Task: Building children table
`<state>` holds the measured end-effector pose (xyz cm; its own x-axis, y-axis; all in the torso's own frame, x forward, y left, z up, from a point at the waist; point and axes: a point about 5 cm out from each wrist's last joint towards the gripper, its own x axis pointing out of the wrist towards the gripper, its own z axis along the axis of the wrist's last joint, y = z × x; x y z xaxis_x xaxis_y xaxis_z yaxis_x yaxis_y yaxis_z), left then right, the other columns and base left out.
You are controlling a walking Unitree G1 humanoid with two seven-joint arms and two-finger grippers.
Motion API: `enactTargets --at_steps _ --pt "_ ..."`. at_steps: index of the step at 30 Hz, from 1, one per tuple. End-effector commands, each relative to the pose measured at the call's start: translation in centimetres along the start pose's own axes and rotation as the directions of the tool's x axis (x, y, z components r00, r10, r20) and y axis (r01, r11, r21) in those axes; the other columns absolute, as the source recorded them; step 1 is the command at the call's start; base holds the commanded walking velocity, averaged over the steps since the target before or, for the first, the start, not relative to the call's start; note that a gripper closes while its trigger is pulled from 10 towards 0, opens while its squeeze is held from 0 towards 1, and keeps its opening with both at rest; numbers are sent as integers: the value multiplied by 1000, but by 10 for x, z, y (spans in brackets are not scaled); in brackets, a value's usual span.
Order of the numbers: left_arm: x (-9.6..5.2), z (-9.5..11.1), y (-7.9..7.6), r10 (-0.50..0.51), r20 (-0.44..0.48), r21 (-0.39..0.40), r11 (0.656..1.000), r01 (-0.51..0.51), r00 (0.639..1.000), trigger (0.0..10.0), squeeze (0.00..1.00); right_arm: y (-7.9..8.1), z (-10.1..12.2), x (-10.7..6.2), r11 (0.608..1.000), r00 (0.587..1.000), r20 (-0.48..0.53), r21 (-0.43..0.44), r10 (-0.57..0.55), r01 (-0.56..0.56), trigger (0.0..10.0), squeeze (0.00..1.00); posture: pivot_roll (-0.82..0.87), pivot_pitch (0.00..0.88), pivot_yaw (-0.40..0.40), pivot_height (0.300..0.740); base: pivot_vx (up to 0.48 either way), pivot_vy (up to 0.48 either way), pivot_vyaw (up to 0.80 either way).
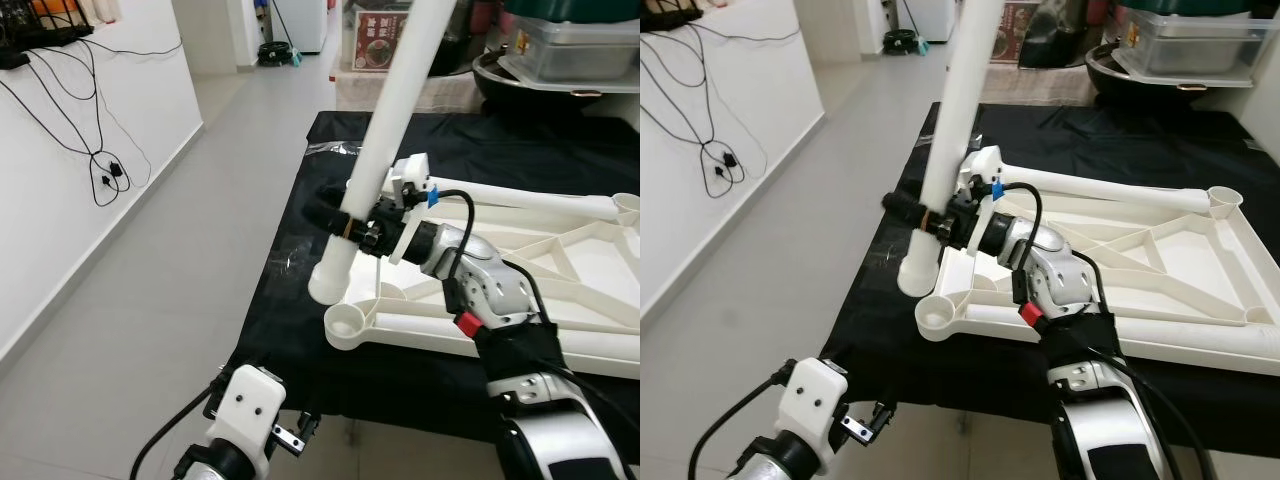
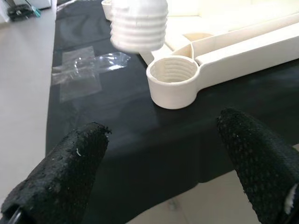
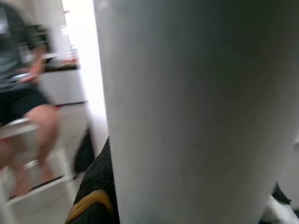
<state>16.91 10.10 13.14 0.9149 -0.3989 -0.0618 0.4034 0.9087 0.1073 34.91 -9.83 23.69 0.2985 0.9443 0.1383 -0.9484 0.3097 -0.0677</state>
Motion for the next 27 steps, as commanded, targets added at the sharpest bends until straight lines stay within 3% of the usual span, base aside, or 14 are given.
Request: enactTargets --at_steps 1,13,16,27 --pt "-4 2 1 -1 -6 -24 1000 1 1000 10000 0 3 -1 7 996 996 -43 -44 80 -82 10000 0 153 119 -22 740 0 0 0" --pt "-12 6 0 4 -17 -26 1000 -4 1000 10000 0 -1 -2 7 975 970 -125 -56 209 -217 10000 0 177 186 -26 740 0 0 0" --pt "-15 9 -3 -9 -21 -20 1000 9 1000 10000 0 -11 9 -3 966 959 -139 -51 245 -254 10000 0 173 201 -19 740 0 0 0" --pt "-14 10 -2 -11 -27 -21 1000 10 1000 10000 0 -14 21 -18 933 928 -143 -63 343 -354 10000 0 164 200 -16 740 0 0 0"
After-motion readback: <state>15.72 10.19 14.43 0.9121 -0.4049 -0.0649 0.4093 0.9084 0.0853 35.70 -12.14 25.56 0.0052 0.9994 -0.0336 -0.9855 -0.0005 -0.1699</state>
